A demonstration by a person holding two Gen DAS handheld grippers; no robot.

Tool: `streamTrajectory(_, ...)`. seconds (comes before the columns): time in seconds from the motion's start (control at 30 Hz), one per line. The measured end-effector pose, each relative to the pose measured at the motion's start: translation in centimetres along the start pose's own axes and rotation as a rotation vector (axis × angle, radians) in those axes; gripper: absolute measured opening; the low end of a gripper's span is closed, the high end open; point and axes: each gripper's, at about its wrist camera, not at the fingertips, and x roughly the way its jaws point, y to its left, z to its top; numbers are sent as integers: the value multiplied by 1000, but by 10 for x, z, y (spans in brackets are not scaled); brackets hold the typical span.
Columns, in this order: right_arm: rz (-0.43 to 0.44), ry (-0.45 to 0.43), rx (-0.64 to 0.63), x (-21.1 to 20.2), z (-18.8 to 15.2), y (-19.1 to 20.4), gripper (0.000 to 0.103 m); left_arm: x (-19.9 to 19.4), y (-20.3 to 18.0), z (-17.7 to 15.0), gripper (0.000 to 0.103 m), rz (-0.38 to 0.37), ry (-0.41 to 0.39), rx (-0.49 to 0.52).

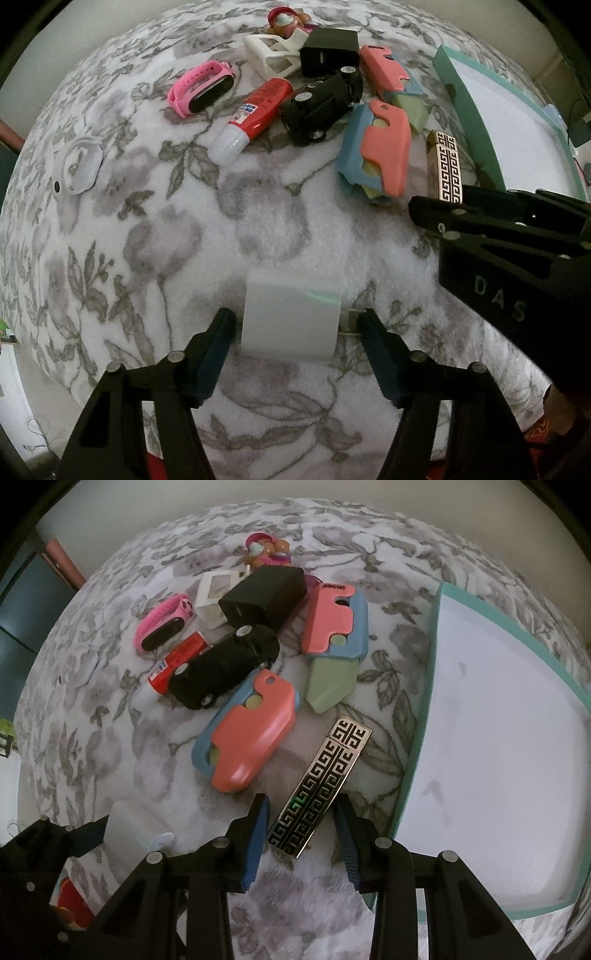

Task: Organize rigid objects
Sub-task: 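Close the left gripper on the white adapter while the right gripper grasps the patterned bar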

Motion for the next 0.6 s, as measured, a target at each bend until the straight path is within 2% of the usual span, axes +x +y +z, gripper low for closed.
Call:
streamTrajectory(0.1,-16,-9,-8,1,-2,4,40,-4,-1,-2,60,-1,-7,0)
streamTrajectory(0.27,-20,-23,-2,0,-5,7,35,-8,2,7,60,25,-2,-15)
streamTrajectory(0.37,1,-24,26,-1,-8,2,30,-14,8,12,60,54,-1,-33)
streamTrajectory(0.53,35,-25,59,-7,-11,-7,24,-22,21,23,60,56,6,-88)
streamTrajectory(0.6,73,-22,84,-9,-13,-10,23,-27,24,28,60,63,4,-102)
